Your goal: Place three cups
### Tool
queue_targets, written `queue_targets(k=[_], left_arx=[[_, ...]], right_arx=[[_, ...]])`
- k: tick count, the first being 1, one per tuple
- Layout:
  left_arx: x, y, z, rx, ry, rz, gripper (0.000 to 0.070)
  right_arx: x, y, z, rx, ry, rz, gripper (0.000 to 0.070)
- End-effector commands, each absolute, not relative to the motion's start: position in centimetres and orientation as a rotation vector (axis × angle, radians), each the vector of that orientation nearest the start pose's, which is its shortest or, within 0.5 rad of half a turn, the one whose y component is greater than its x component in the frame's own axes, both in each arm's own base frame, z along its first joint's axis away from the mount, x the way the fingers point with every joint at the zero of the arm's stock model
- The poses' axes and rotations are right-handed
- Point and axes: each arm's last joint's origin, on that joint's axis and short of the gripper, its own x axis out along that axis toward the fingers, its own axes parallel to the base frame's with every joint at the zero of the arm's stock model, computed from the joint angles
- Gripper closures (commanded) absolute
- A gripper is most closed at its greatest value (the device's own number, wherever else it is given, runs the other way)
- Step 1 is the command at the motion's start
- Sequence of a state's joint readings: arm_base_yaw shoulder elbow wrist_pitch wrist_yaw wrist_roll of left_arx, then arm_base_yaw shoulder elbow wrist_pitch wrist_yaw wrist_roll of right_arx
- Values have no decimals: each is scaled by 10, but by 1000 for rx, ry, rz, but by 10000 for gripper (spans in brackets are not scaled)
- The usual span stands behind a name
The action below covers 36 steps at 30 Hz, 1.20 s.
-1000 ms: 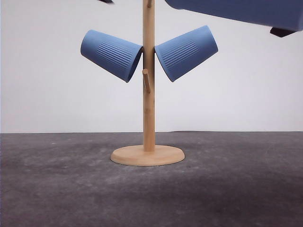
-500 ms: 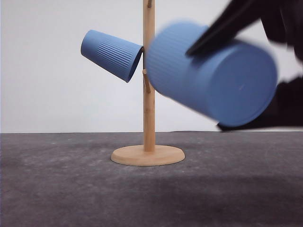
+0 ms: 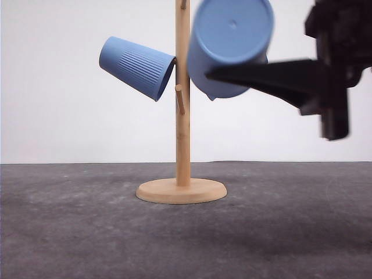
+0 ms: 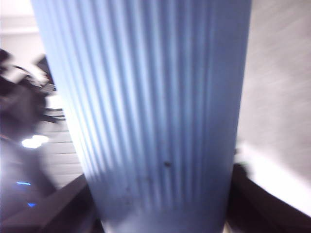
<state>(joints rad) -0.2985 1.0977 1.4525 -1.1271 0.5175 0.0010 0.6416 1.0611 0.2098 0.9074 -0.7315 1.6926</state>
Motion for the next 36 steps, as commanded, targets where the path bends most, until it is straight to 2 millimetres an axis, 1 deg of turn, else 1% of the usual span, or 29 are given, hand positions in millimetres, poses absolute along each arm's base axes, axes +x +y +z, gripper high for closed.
queue_targets(k=[1,6,13,20,24,29,31,36], left_arx=[[163,-66,421,-69,759,-783,224],[163,-66,421,-69,759,-783,224],[164,-65,421,-65,760,-767,224],[164,-64,421,-65,760,-757,224],[164,-64,421,-67,760,-756,224],[164,-64,421,-71,763,-755,224],[164,-64,421,-72,764,-755,224],[163,-64,420,-73,772,-754,224]], right_arx=[[142,131,201,1505,1148,1065,369],[154,141,198,1527,1173,1050,369],[182,162,208,1505,1204,1076,368],[206,180,198,1507,1248,1029,368],[218,189,195,1515,1220,1034,368],[233,196,195,1518,1213,1031,368],[237,196,196,1524,1204,1024,368],[241,193,195,1561,1217,990,368]])
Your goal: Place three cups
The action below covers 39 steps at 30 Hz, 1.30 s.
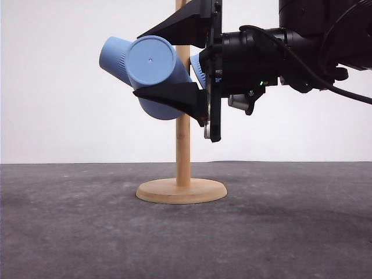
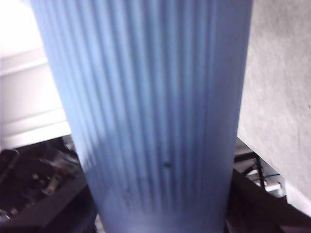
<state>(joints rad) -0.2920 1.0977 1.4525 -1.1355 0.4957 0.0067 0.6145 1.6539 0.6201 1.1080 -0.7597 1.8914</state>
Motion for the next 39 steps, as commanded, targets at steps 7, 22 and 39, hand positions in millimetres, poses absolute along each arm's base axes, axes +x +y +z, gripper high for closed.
queue_targets(k=[7,22,39], left_arx=[[163,-64,420,-82,776,-751,224],[164,-64,421,-83,774,-751,224],[164,-64,420,-90,778,-748,224]], right_arx=[[247,185,190,1595,1248,906,368],[258,170,184,1619,1259,827,369],[258,170,183,1614,1273,828,191]])
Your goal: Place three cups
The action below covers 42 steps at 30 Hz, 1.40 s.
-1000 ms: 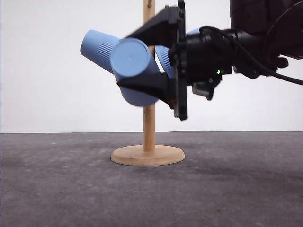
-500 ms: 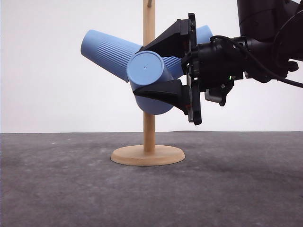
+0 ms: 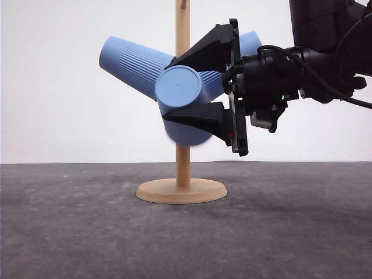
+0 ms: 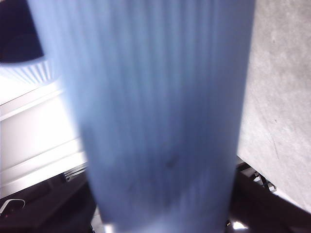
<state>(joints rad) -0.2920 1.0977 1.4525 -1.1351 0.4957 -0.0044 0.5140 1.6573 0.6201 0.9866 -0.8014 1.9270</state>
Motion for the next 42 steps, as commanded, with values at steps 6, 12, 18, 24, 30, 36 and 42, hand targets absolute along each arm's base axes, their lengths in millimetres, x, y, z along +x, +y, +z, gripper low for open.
queue_targets(k=[6,12,18,24,30,36,42], left_arx=[[164,-64,420,-90,778,-748,224],[164,-64,420,-90,778,-748,224],[164,-64,420,-90,778,-748,224],[163,-64,420,-90,779,-748,224],[163,-64,420,-91,785,-747,224],[163,-64,420,-90,783,-747,224],[162,-64,420,-90,782,-747,224]], right_arx=[[258,170,188,1605,1253,869,135],[258,170,190,1596,1248,898,134],[256,172,189,1585,1267,911,134],[252,176,192,1574,1275,934,134],[243,175,191,1566,1288,941,134],[222,164,195,1572,1255,943,137],[194,146,219,1503,1092,1068,191]])
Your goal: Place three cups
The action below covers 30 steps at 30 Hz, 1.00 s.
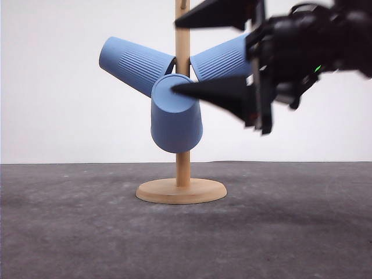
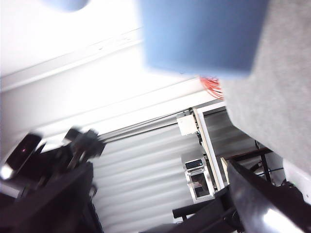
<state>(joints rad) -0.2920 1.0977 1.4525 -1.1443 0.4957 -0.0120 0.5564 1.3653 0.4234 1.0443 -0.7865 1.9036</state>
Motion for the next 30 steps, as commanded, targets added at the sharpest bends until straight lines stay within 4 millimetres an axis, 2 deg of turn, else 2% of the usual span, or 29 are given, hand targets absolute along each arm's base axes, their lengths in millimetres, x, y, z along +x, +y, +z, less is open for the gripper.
queue_targets(k=[1,3,6,10,15,20,23,27,30], left_arx=[[162,-64,420,-90,782,-748,224],[162,-64,420,-90,782,-748,224],[163,-64,420,-90,781,-747,224],[163,-64,420,-90,780,-747,225],[163,-64,420,-97,784,-744,225],[163,-64,420,-97,783,-744,225],[163,-64,421,-94,780,-744,225],[164,-63,424,-76,729,-742,236],[164,-59,430,-49,637,-732,310]], right_arx=[[191,144,225,1477,1058,1101,217],[184,139,238,1439,999,1151,247],[173,132,253,1352,898,1208,250],[161,118,264,1159,806,1168,287],[148,97,278,743,750,965,301],[137,72,310,182,700,658,301],[135,61,330,-83,650,501,301],[134,51,348,-249,566,383,301],[132,46,353,-270,538,348,301]])
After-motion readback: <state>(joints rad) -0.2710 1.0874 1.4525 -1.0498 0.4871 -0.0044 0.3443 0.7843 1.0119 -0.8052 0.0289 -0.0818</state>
